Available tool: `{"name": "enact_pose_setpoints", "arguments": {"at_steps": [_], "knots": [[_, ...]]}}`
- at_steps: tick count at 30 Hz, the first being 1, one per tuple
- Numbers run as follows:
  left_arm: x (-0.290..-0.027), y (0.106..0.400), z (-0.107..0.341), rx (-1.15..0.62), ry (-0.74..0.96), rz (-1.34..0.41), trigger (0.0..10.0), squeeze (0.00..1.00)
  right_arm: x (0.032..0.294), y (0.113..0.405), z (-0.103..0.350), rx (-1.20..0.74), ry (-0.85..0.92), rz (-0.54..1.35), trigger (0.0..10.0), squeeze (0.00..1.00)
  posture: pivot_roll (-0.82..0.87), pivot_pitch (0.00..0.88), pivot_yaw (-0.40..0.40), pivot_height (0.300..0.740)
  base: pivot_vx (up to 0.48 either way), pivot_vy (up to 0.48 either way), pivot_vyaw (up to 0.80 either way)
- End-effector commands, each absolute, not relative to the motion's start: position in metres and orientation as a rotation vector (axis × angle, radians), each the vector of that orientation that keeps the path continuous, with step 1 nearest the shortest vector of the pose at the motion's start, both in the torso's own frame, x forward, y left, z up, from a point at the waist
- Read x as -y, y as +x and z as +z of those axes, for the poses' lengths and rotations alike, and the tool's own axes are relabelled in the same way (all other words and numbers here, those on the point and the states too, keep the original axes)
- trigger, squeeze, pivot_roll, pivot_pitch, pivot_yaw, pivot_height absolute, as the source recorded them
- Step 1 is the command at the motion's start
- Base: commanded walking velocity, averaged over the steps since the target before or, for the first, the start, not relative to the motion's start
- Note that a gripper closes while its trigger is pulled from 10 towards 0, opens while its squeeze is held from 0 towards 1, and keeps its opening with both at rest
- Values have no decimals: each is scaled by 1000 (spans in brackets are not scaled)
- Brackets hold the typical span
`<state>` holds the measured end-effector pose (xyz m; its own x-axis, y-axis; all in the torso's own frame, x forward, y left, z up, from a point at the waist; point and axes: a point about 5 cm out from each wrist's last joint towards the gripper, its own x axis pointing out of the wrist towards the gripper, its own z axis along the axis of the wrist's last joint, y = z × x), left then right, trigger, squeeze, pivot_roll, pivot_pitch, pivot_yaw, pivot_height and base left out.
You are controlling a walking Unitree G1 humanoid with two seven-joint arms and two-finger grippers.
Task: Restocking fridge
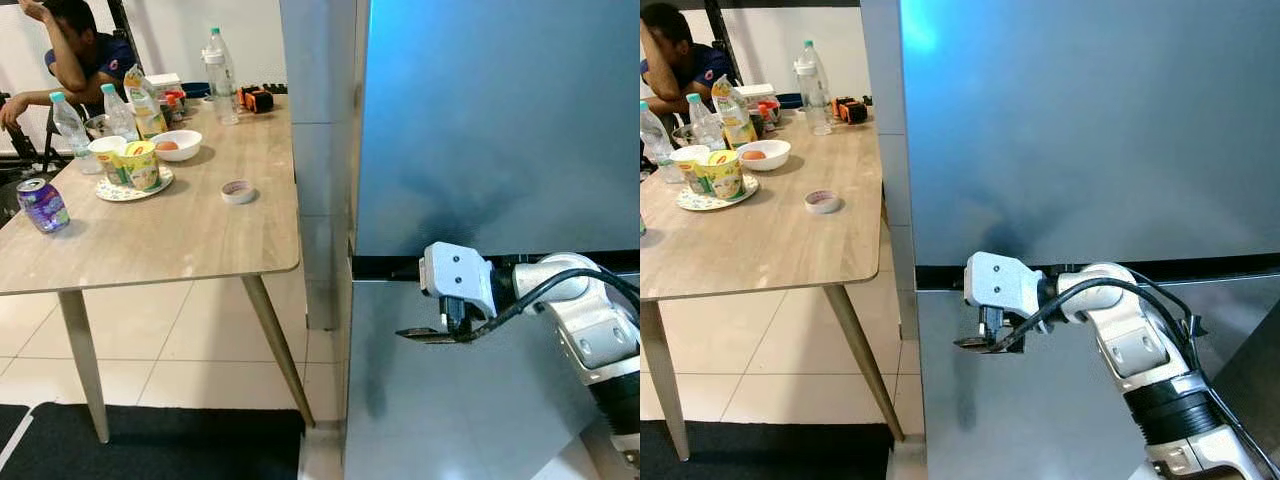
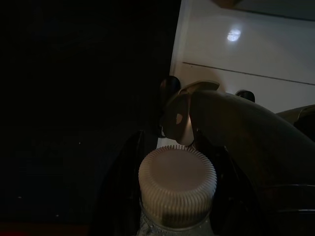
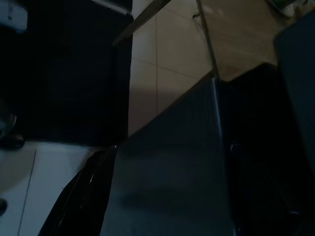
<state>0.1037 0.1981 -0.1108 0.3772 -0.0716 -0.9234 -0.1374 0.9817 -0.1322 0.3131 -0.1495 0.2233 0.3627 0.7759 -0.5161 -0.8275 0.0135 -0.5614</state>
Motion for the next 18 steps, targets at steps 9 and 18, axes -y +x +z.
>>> {"name": "enact_pose_setpoints", "arguments": {"at_steps": [9,18], "knots": [[-188,91,-116,-1245,-215,15,10000,0,143,310,214,-118,-972,1238,10000,0,-101,0,-19,740,0,0,0],[-186,90,-116,-1249,-216,7,10000,0,140,309,216,-123,-986,1232,10000,0,-109,2,-19,740,0,0,0]]}}
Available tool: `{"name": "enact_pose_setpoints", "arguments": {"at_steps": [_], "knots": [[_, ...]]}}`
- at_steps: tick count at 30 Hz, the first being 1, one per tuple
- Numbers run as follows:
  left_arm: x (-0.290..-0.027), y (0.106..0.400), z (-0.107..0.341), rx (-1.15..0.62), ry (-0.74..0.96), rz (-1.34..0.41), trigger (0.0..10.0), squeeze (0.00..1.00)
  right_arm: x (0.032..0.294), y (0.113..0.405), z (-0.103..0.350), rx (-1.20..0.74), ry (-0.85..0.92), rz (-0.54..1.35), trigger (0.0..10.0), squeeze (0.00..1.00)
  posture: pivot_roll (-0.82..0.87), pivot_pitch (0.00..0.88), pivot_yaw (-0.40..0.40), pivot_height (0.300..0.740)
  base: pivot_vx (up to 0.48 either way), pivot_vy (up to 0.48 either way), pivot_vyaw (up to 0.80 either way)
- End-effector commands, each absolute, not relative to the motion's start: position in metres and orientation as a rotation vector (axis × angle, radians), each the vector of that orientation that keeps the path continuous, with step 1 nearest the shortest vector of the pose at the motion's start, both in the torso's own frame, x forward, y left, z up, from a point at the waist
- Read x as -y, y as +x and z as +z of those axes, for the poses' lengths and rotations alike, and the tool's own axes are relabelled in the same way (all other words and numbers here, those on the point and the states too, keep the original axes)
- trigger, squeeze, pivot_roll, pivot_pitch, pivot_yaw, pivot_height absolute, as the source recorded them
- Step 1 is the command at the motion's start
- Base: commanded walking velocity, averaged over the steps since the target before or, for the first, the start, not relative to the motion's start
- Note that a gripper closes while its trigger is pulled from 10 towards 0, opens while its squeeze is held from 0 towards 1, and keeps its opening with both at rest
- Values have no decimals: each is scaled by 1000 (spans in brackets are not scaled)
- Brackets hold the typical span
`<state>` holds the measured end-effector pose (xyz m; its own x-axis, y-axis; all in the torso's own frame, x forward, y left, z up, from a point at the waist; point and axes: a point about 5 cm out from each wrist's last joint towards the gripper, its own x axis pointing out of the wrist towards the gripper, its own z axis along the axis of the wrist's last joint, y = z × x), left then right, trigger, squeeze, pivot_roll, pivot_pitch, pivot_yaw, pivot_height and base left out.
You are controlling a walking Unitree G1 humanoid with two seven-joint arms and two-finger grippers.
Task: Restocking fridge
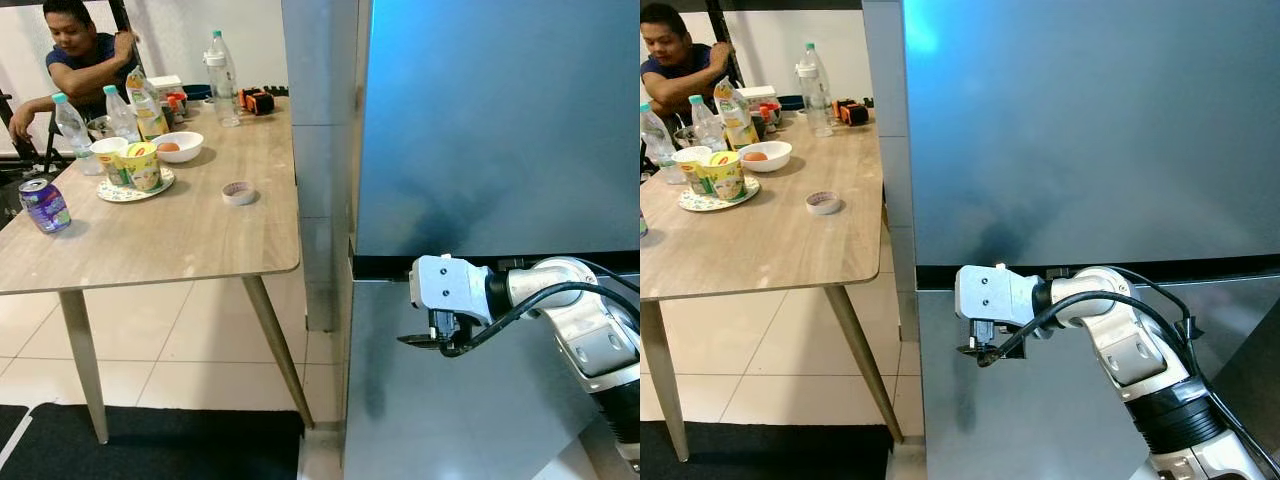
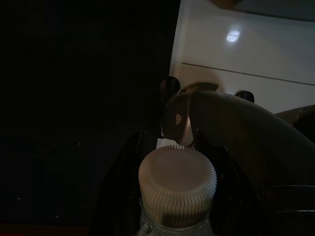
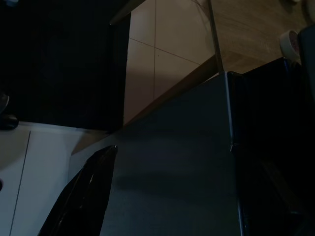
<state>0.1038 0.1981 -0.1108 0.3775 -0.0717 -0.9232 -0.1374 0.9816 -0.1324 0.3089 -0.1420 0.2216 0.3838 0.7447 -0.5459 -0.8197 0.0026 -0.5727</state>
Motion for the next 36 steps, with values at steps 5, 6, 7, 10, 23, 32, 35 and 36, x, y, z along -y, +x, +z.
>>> {"name": "enact_pose_setpoints", "arguments": {"at_steps": [5,6,7,10,23,32,35,36], "knots": [[-186,92,-115,-1240,-224,17,10000,0,137,314,216,-111,-971,1199,10000,0,-114,0,-23,740,0,0,0],[-186,92,-115,-1238,-229,18,10000,0,137,316,217,-111,-974,1187,10000,0,-114,11,-25,740,0,0,0],[-185,93,-115,-1237,-227,12,10000,0,138,318,218,-114,-979,1166,10000,0,-128,13,-16,740,0,0,0],[-184,93,-115,-1236,-234,11,10000,0,141,321,218,-130,-989,1132,10000,0,-129,13,-24,740,0,0,0],[-179,86,-117,-1252,-248,15,10000,0,153,310,209,-242,-1067,1192,10000,0,-131,21,-36,740,0,0,0],[-181,83,-118,-1259,-241,18,10000,0,146,300,216,-188,-1055,1287,10000,0,-127,20,-38,740,0,0,0],[-181,83,-118,-1260,-241,19,10000,0,145,297,217,-183,-1067,1312,10000,0,-127,20,-38,740,0,0,0],[-181,83,-118,-1261,-241,19,10000,0,144,296,218,-181,-1071,1320,10000,0,-127,20,-38,740,0,0,0]]}}
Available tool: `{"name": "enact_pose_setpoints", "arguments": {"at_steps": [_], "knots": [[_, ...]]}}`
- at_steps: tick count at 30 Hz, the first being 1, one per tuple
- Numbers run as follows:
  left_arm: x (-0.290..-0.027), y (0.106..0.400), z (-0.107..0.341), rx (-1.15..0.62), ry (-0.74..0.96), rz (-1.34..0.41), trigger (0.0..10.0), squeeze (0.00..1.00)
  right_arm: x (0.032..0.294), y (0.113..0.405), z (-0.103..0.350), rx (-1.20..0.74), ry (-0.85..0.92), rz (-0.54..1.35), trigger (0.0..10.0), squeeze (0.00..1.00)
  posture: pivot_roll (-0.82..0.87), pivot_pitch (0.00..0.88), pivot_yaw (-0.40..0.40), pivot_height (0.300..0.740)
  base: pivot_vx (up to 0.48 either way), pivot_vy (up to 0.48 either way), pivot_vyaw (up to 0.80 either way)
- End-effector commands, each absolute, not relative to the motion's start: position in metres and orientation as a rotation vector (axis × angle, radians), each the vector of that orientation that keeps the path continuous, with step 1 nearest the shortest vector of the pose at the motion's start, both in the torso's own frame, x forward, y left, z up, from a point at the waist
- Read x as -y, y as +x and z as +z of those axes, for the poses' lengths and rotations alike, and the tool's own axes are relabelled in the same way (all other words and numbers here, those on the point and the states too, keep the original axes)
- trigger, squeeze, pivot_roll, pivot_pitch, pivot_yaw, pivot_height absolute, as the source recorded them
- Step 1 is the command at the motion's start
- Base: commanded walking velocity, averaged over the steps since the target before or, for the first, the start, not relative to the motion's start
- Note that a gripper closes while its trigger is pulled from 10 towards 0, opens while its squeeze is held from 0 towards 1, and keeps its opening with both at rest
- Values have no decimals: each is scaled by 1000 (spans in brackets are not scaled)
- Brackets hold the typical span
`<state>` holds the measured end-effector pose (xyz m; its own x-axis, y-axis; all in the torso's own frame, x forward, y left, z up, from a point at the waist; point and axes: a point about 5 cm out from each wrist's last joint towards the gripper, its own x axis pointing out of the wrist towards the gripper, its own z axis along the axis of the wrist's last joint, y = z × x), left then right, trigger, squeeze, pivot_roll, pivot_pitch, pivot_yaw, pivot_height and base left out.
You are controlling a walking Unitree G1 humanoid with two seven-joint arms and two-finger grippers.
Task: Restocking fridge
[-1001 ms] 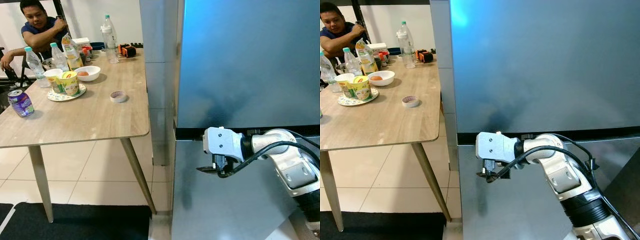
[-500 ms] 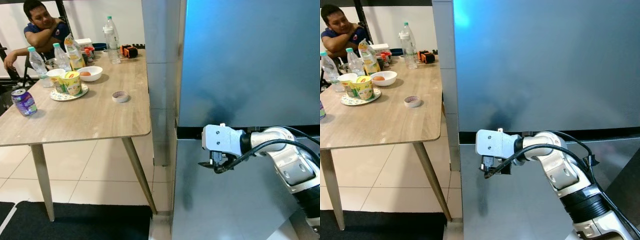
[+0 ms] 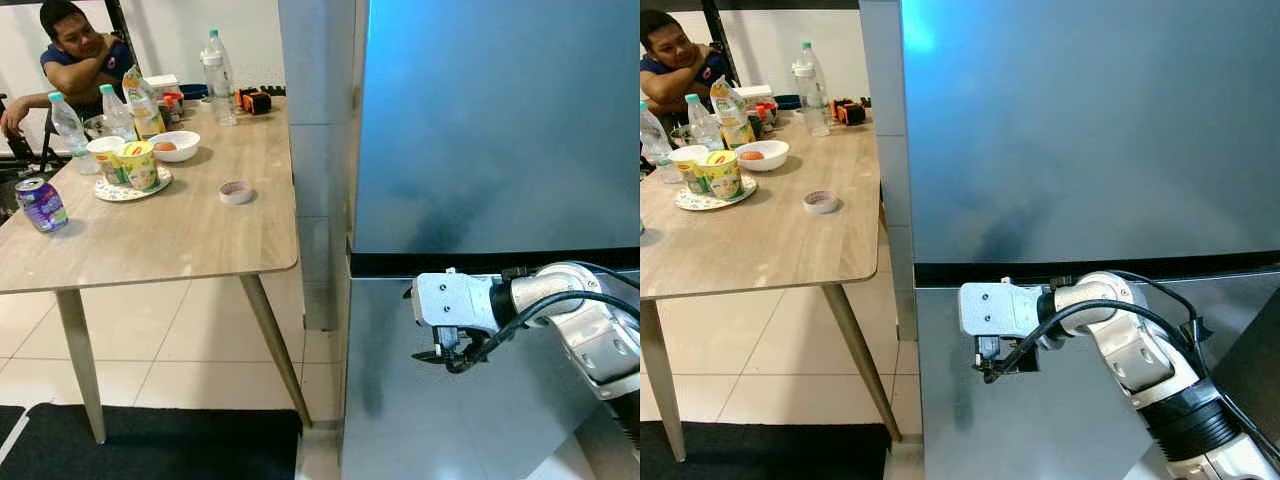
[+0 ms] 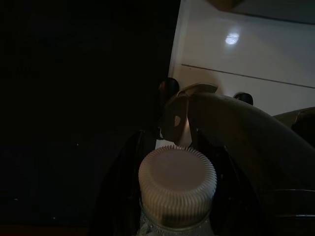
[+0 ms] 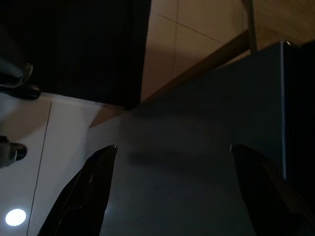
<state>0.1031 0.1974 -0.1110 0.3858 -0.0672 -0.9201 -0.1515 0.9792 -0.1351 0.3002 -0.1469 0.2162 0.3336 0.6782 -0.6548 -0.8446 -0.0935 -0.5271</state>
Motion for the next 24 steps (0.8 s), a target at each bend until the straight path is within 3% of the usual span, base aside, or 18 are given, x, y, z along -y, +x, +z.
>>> {"name": "enact_pose_setpoints", "arguments": {"at_steps": [1,10,24], "knots": [[-181,83,-118,-1261,-241,19,10000,0,144,296,218,-181,-1071,1320,10000,0,-127,20,-38,740,0,0,0],[-180,83,-118,-1262,-238,15,10000,0,134,302,226,-92,-1066,1258,10000,0,-130,19,-36,740,0,0,0],[-181,82,-118,-1263,-239,13,10000,0,144,316,219,-185,-1122,1110,10000,0,-126,25,-37,740,0,0,0]]}}
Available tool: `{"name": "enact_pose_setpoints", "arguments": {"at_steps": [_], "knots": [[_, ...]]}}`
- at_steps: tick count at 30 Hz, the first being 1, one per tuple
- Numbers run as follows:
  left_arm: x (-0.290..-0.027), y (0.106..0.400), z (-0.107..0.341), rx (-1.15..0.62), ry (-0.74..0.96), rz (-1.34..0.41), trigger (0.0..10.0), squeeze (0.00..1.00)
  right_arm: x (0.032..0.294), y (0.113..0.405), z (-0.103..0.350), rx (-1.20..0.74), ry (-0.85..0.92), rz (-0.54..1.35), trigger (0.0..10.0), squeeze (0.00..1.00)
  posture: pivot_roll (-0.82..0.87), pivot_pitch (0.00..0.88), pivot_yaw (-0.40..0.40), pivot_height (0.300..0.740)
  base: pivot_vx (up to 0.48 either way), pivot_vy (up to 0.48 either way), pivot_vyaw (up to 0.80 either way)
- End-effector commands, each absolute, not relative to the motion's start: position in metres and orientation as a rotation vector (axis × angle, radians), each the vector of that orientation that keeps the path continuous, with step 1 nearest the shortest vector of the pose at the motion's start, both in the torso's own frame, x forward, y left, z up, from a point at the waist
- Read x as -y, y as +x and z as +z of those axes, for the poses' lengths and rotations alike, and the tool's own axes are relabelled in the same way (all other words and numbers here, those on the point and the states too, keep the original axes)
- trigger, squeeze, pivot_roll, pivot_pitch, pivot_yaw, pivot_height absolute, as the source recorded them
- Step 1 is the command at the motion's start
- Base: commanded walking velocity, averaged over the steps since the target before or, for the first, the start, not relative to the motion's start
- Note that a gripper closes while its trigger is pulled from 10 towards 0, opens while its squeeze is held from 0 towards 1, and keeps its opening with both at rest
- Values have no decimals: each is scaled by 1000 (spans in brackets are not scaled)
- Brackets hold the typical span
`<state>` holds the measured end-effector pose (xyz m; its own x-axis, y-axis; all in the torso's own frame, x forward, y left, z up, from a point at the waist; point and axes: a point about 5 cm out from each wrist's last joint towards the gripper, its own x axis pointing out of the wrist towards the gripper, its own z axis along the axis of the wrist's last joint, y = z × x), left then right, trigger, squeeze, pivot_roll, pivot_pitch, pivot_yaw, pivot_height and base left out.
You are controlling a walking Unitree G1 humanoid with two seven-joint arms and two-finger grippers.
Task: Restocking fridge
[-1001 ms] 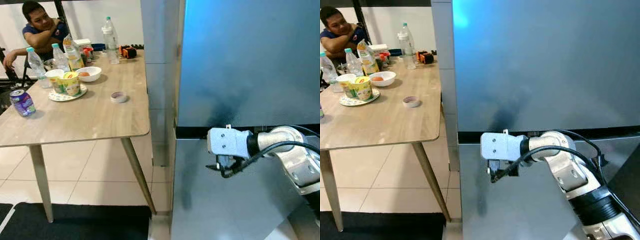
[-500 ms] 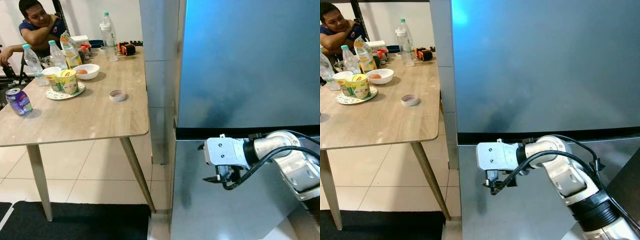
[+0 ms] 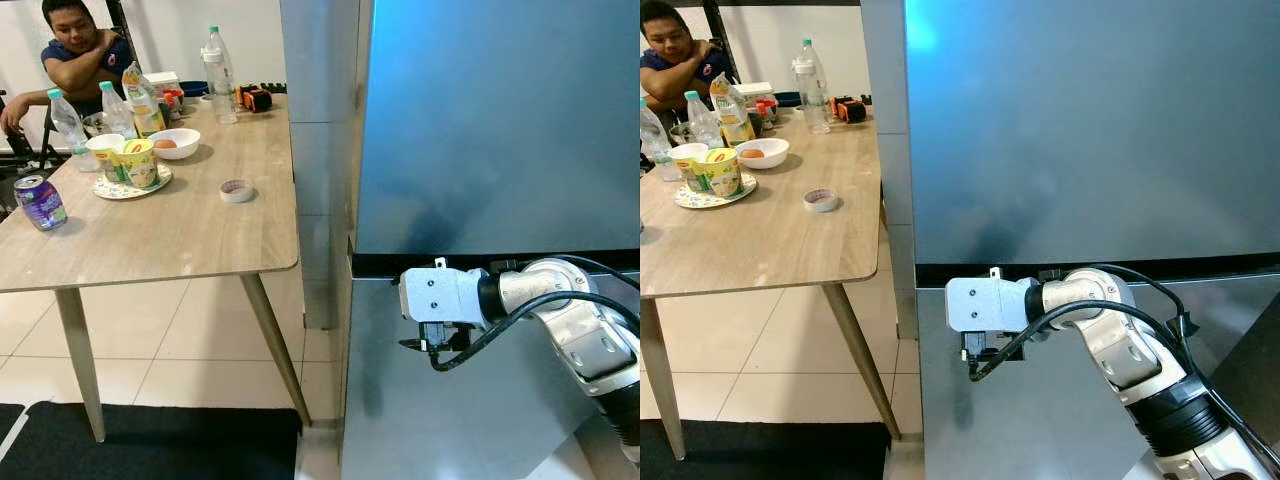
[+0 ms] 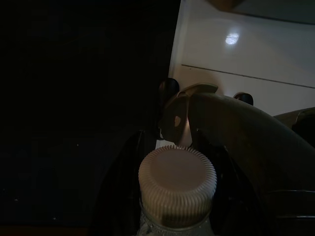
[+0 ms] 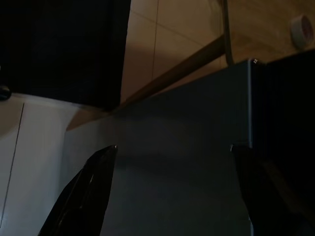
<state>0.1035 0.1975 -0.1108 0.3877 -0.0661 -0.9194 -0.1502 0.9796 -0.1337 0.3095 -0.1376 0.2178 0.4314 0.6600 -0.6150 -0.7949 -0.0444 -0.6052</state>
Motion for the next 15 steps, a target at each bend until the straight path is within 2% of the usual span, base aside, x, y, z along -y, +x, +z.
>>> {"name": "enact_pose_setpoints", "arguments": {"at_steps": [1,10,15], "knots": [[-181,82,-118,-1263,-239,13,10000,0,144,316,219,-185,-1122,1110,10000,0,-126,25,-37,740,0,0,0],[-179,82,-118,-1262,-242,10,10000,0,133,310,240,-49,-999,1171,10000,0,-128,24,-38,740,0,0,0],[-179,83,-118,-1260,-243,8,10000,0,131,310,244,-28,-987,1169,10000,0,-127,20,-38,740,0,0,0]]}}
